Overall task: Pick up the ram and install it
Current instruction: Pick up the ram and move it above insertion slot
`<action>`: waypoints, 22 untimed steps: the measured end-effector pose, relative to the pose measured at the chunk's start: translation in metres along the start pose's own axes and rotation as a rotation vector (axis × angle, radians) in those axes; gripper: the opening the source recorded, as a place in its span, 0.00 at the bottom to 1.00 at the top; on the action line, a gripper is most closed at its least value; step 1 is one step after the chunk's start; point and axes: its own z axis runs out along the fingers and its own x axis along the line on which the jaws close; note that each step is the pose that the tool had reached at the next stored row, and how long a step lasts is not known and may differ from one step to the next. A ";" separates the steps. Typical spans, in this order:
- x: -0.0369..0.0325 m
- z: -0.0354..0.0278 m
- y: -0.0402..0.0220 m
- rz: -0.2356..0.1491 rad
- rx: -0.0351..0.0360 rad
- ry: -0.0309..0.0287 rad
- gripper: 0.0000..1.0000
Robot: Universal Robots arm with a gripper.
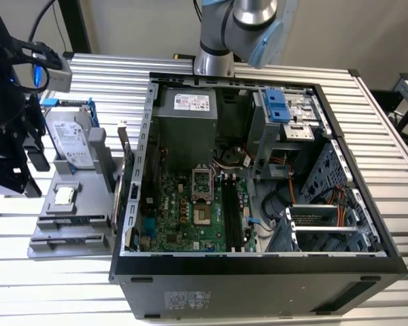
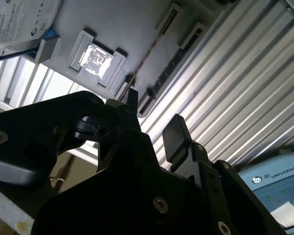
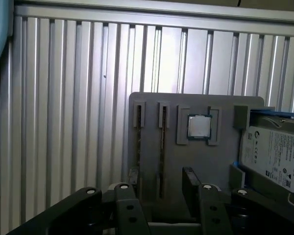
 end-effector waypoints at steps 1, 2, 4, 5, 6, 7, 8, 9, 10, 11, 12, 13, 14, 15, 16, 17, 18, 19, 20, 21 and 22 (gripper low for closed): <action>0.0000 0.0009 0.0000 0.000 0.0000 0.0000 1.00; 0.0000 0.0017 0.0000 0.000 0.0000 0.0001 1.00; 0.0000 0.0036 0.0000 0.000 0.0000 0.0000 1.00; 0.0001 0.0045 -0.0001 0.000 0.0001 0.0000 1.00; 0.0001 0.0054 -0.0001 0.000 -0.0001 0.0001 1.00; 0.0001 0.0065 0.0000 0.000 -0.0001 0.0001 1.00; 0.0001 0.0076 -0.0001 0.000 0.0000 0.0000 1.00; 0.0001 0.0087 -0.0001 0.000 -0.0001 0.0001 1.00; 0.0002 0.0098 -0.0001 0.000 0.0000 0.0001 1.00; 0.0002 0.0109 -0.0001 0.000 -0.0001 0.0000 1.00; 0.0002 0.0121 -0.0001 0.000 -0.0001 0.0001 1.00; 0.0002 0.0133 -0.0001 0.000 0.0000 0.0000 1.00; 0.0002 0.0145 -0.0001 0.000 0.0000 0.0000 1.00; 0.0002 0.0156 -0.0001 0.000 0.0000 0.0000 1.00; 0.0003 0.0169 -0.0001 0.000 -0.0001 0.0001 1.00; 0.0003 0.0180 -0.0002 0.000 -0.0001 0.0001 1.00; 0.0003 0.0192 -0.0002 0.000 0.0000 0.0000 1.00; 0.0003 0.0201 -0.0002 0.000 0.0000 0.0001 1.00; 0.0003 0.0211 -0.0002 0.000 -0.0001 0.0001 1.00; 0.0003 0.0219 -0.0002 0.000 -0.0001 0.0001 1.00; 0.0003 0.0230 -0.0002 0.000 0.0001 -0.0001 1.00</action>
